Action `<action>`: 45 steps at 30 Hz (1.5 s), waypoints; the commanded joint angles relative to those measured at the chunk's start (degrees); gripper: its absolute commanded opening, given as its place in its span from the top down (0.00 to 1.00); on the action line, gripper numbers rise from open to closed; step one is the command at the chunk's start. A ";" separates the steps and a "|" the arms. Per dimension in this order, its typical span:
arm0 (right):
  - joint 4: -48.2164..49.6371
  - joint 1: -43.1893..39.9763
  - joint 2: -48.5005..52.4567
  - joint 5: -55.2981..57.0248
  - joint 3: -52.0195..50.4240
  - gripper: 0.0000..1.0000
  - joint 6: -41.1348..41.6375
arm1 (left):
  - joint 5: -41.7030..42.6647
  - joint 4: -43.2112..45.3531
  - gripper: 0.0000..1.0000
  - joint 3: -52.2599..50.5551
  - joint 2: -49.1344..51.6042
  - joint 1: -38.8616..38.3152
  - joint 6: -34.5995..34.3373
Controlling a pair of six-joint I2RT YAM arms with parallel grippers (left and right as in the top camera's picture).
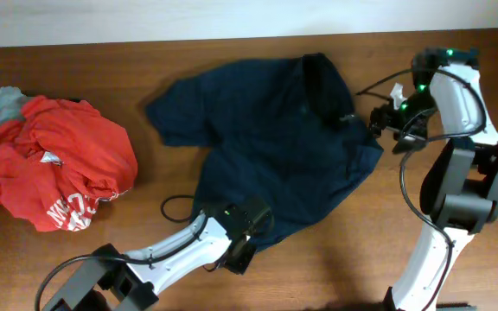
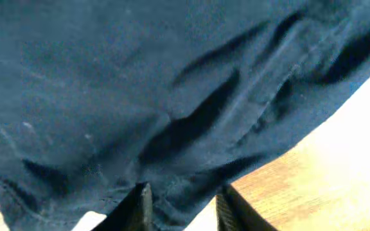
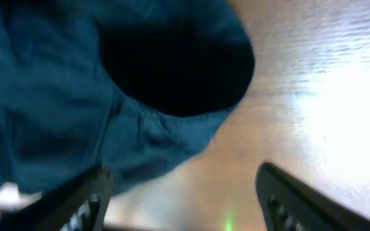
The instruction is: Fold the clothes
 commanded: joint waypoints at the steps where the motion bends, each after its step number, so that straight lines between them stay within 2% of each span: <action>1: 5.77 1.95 -0.02 0.00 -6.40 0.28 0.55 | -3.37 0.87 0.70 -0.94 -0.87 -0.15 -2.27; 2: 6.78 2.14 -0.02 0.15 -7.23 0.27 1.11 | -3.41 0.83 0.71 -0.94 -0.90 -0.17 -2.60; 6: 14.67 4.15 -0.02 3.56 -11.72 0.28 4.20 | -3.43 0.57 0.85 -0.94 -0.87 -0.17 -3.19; 7: 15.96 4.68 -0.02 4.81 -12.35 0.31 5.62 | -3.85 0.52 0.91 -0.94 -0.87 -0.15 -4.20; 8: 16.26 5.05 -0.02 6.01 -12.50 0.39 6.38 | -3.89 0.50 0.95 -0.94 -0.90 -0.15 -4.35; 9: 16.35 5.18 -0.02 6.45 -12.50 0.50 6.47 | -3.89 0.48 0.98 -0.94 -0.90 -0.15 -4.35; 10: 16.44 5.35 -0.02 7.32 -12.48 0.74 7.21 | -3.96 0.31 0.99 -0.92 -0.90 -0.07 -4.59; 11: 16.46 5.38 -0.02 7.37 -12.48 0.91 7.23 | -4.42 0.09 0.99 -0.92 -0.90 0.17 -5.33; 12: 16.41 5.35 -0.02 7.37 -12.48 0.96 7.69 | -5.03 -0.46 0.99 -0.79 -0.92 0.76 -6.23; 15: 15.15 4.94 -0.28 7.32 -12.04 0.96 7.78 | -5.20 -1.86 0.99 1.09 -0.96 3.82 -6.27; 18: 12.02 3.80 -2.32 7.13 -10.71 0.96 9.29 | -5.14 -5.51 0.99 7.52 -1.09 10.49 -6.27; 25: 5.55 -1.31 -14.86 6.93 -9.68 0.96 13.68 | -5.14 -16.04 0.99 20.06 -1.20 22.18 -6.23; 32: -2.05 -3.80 -21.20 6.95 -9.70 0.96 13.60 | -3.58 -17.59 0.99 21.29 -3.28 23.19 -6.21; 38: -6.43 -2.49 -21.57 6.97 -9.81 0.96 13.14 | -3.17 -18.36 0.99 21.38 -14.56 23.19 -6.23; 41: -5.49 -2.12 -21.57 6.91 -9.88 0.96 13.20 | -4.37 -15.82 0.99 21.38 -18.73 23.19 -6.21; 45: 2.36 -2.10 -21.57 6.25 -9.88 0.96 13.18 | -8.92 -6.82 0.99 21.35 -17.22 23.19 -4.35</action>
